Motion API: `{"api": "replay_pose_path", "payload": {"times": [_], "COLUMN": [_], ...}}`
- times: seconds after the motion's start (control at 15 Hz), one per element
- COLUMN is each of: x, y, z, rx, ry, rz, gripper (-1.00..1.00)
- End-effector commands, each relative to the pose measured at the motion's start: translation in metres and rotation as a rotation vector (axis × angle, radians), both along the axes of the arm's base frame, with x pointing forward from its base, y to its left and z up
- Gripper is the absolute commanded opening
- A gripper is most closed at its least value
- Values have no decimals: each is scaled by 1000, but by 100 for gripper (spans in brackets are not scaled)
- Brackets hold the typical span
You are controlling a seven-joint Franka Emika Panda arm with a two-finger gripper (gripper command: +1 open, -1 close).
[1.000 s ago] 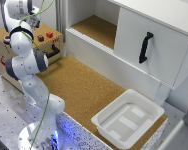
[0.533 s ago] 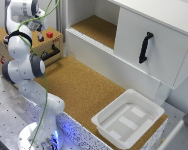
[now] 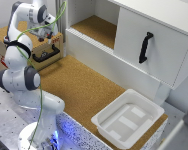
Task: Toggle the green light switch to turn off the green light
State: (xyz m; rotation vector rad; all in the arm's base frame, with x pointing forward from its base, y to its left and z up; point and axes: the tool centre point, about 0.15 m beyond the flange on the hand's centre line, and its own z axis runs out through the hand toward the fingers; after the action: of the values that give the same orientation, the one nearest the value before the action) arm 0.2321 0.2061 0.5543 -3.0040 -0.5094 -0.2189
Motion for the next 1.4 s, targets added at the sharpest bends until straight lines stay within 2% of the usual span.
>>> {"api": "replay_pose_path", "payload": {"times": [0.0, 0.53, 0.67, 1.0, 1.33], "x": [-3, 23, 40, 77, 96], "y": [-77, -91, -80, -3, 85], "z": [-12, -35, -39, -20, -16], "rx": [70, 58, 102, 76, 12], "ry": [-40, 29, 41, 10, 16], "rz": [45, 55, 25, 126, 322], "gripper": [100, 100, 100, 100, 100]}}
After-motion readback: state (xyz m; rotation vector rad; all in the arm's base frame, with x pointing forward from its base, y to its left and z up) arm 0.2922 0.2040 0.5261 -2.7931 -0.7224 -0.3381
